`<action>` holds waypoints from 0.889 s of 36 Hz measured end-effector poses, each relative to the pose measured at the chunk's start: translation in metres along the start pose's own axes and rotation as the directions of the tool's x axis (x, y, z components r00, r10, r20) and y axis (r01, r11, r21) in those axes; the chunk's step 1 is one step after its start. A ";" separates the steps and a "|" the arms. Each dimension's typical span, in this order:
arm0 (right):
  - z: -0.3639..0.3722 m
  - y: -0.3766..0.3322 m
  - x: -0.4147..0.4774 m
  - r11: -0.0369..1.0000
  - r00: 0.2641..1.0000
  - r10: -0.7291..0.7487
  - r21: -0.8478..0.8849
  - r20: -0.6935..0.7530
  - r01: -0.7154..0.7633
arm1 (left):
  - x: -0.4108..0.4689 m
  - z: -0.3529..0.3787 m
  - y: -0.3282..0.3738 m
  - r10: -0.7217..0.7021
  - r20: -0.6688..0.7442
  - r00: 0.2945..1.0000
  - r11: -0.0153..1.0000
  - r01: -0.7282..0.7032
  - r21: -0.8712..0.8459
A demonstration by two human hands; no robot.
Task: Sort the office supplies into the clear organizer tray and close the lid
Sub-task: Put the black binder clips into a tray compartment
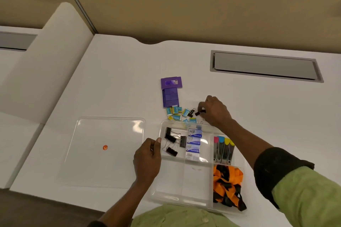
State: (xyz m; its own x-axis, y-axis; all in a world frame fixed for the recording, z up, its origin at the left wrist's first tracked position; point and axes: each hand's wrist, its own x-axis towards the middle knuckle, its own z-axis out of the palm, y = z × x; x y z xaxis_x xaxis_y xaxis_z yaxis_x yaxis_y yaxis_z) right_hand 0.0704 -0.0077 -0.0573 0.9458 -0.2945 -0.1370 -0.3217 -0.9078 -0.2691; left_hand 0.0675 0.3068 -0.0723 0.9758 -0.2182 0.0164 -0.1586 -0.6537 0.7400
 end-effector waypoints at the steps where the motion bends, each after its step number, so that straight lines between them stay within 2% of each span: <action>1: 0.000 0.000 0.000 0.999 1.000 0.024 0.023 -0.008 -0.023 | 0.000 0.000 -0.001 0.002 0.002 1.000 1.000 -0.002 0.004; 7: -0.003 0.009 0.000 0.960 0.974 0.227 0.168 0.007 -0.224 | 0.001 0.001 -0.002 -0.001 0.015 1.000 1.000 0.000 0.016; 13: -0.005 0.019 -0.003 0.893 0.937 0.348 0.317 -0.042 -0.318 | 0.000 0.000 0.000 -0.008 0.012 1.000 1.000 0.008 0.010; 21: 0.000 0.023 -0.007 0.903 0.943 0.333 0.291 -0.011 -0.315 | 0.000 0.000 0.000 -0.020 0.023 1.000 1.000 0.020 0.018; 27: -0.002 0.021 -0.002 0.836 0.911 0.409 0.376 0.060 -0.400 | 0.000 0.000 0.001 -0.046 0.032 0.998 0.999 0.046 0.024; 32: -0.001 0.022 -0.003 0.806 0.885 0.459 0.383 0.078 -0.451 | 0.000 0.000 0.002 -0.054 0.037 0.998 0.998 0.053 0.029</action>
State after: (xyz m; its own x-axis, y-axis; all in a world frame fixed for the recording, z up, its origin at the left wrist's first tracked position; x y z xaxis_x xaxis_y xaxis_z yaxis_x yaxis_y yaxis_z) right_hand 0.0603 -0.0271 -0.0617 0.6861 -0.6540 -0.3188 -0.7033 -0.4841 -0.5206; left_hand 0.0674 0.3056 -0.0708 0.9767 -0.2090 -0.0481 -0.1111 -0.6852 0.7199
